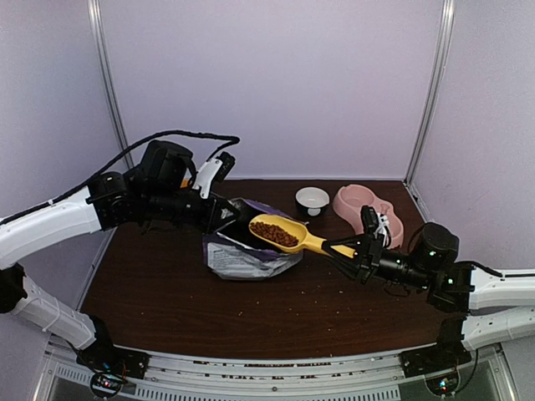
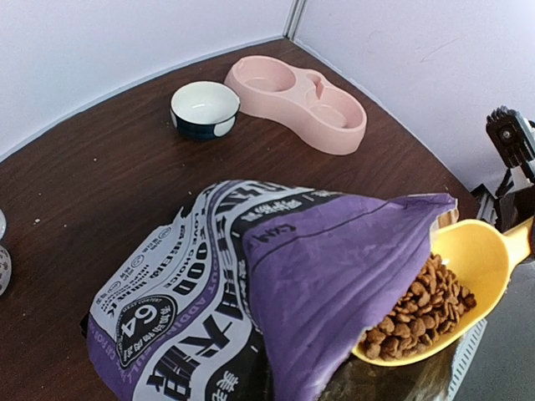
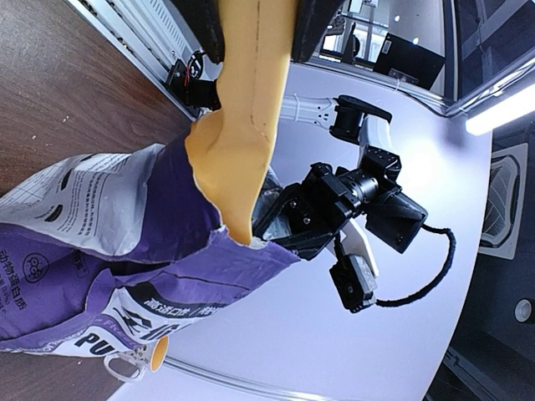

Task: Serve the pet food
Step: Collect the pet food from the pet food bag, then adjust the pet food bag at the center of the board.

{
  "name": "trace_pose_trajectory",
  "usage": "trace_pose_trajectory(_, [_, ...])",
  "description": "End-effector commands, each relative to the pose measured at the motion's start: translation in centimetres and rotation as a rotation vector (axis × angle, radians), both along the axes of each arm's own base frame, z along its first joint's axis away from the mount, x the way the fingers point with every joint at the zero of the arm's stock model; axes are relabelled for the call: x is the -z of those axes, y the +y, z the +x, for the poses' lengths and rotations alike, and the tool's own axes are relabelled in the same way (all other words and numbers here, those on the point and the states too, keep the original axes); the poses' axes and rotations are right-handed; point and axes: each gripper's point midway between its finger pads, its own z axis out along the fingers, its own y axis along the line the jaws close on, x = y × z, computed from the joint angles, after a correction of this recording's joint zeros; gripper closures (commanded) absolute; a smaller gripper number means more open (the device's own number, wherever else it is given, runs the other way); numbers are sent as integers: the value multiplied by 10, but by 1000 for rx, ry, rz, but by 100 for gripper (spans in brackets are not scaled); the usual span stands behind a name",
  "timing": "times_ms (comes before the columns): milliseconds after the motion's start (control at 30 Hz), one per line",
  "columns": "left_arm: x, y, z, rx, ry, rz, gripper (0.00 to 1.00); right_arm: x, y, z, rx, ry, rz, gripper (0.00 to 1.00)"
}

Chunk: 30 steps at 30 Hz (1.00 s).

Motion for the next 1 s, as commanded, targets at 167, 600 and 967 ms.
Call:
trace_pose_trajectory(167, [-63,-8,21,-12,-116,-140,100,-36,10,-14,-110,-52,58,100])
trace_pose_trajectory(600, [-49,-12,35,-14,-78,-119,100,-64,-16,-5,-26,-43,223,100])
trace_pose_trajectory(967, [-50,-11,35,0,-77,-98,100,-62,-55,17,132,-24,268,100])
